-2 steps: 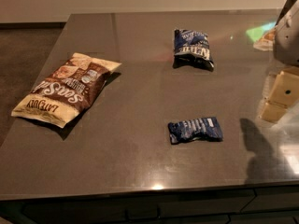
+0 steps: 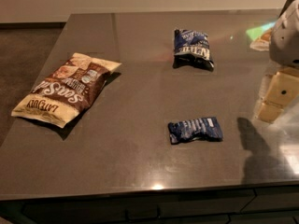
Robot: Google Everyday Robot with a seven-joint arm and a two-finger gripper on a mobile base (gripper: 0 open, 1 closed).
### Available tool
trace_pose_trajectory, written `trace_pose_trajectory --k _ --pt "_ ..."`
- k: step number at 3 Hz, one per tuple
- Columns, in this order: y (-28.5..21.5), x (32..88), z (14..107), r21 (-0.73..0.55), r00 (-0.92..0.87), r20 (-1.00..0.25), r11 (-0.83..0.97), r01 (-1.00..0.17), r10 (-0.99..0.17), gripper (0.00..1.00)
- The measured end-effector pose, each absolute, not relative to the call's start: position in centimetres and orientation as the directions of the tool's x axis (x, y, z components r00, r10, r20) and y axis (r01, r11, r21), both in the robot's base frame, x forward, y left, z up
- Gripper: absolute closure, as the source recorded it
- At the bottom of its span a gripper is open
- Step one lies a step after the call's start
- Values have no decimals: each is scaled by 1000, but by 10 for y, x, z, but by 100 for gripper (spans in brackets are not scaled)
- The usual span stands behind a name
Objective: Move rxbar blueberry near brown chip bag
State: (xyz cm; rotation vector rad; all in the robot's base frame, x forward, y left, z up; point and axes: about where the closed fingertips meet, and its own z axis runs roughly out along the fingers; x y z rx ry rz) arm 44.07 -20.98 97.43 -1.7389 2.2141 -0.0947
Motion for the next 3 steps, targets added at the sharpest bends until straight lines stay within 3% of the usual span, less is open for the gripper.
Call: trace_pose_trajectory --k 1,3 --pt "-208 441 974 -249 -202 -211 253 -935 -956 0" --pt "-147 454 912 -139 -60 -277 102 -985 -959 0"
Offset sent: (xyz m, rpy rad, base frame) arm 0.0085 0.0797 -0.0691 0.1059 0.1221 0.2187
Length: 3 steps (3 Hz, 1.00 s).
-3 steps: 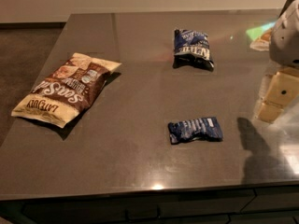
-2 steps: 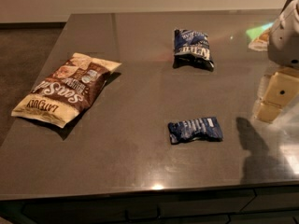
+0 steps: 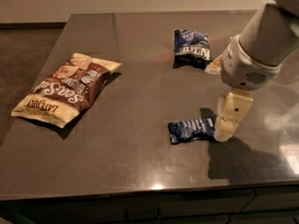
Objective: Move rxbar blueberry near brown chip bag
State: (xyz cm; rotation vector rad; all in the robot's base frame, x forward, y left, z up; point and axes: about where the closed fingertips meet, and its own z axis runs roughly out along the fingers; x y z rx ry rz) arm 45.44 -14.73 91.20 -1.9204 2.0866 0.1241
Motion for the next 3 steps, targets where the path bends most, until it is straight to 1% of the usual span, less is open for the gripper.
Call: trace_pose_trajectory --k 1,3 --pt "-137 460 887 -98 -34 -290 65 -993 -956 0" --pt "-131 456 849 -51 -23 -315 41 -998 -949 0"
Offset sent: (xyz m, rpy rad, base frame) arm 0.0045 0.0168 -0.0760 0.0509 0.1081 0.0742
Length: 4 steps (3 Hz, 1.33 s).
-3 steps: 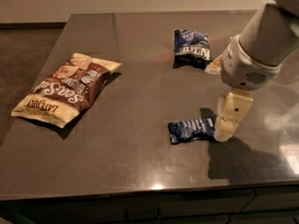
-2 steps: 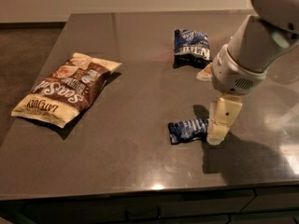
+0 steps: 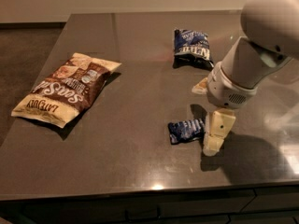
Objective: Move rxbar blueberry near brown chip bag
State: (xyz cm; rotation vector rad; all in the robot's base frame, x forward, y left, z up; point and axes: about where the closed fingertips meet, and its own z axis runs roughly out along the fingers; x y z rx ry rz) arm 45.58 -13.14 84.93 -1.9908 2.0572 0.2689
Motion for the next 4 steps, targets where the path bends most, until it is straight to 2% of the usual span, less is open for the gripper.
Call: trace_pose_trajectory --k 1,4 --pt "-130 453 837 -32 -30 -333 43 -999 -943 2" --pt "-123 451 833 -11 -35 -346 41 -999 -938 72"
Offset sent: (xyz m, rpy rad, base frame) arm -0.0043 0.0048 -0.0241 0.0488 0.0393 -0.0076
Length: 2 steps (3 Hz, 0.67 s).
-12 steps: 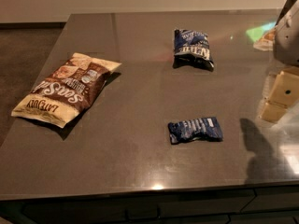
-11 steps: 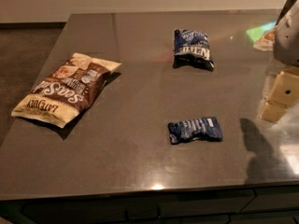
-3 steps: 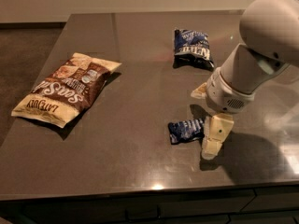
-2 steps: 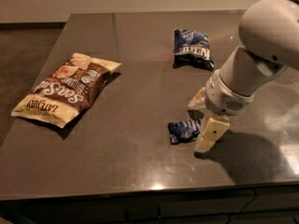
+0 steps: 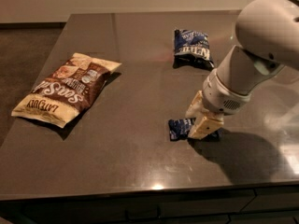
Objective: Move rxbar blueberry near brown chip bag
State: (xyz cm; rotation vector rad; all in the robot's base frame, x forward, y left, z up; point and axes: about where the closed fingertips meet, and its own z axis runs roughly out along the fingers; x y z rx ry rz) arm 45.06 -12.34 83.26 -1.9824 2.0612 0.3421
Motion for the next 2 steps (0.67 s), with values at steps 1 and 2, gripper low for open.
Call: trace_pose_trajectory --k 1,2 --pt "-122 452 836 -12 -36 -346 43 -999 -938 99" --pt "-101 466 860 -24 -51 -354 63 -998 -934 100"
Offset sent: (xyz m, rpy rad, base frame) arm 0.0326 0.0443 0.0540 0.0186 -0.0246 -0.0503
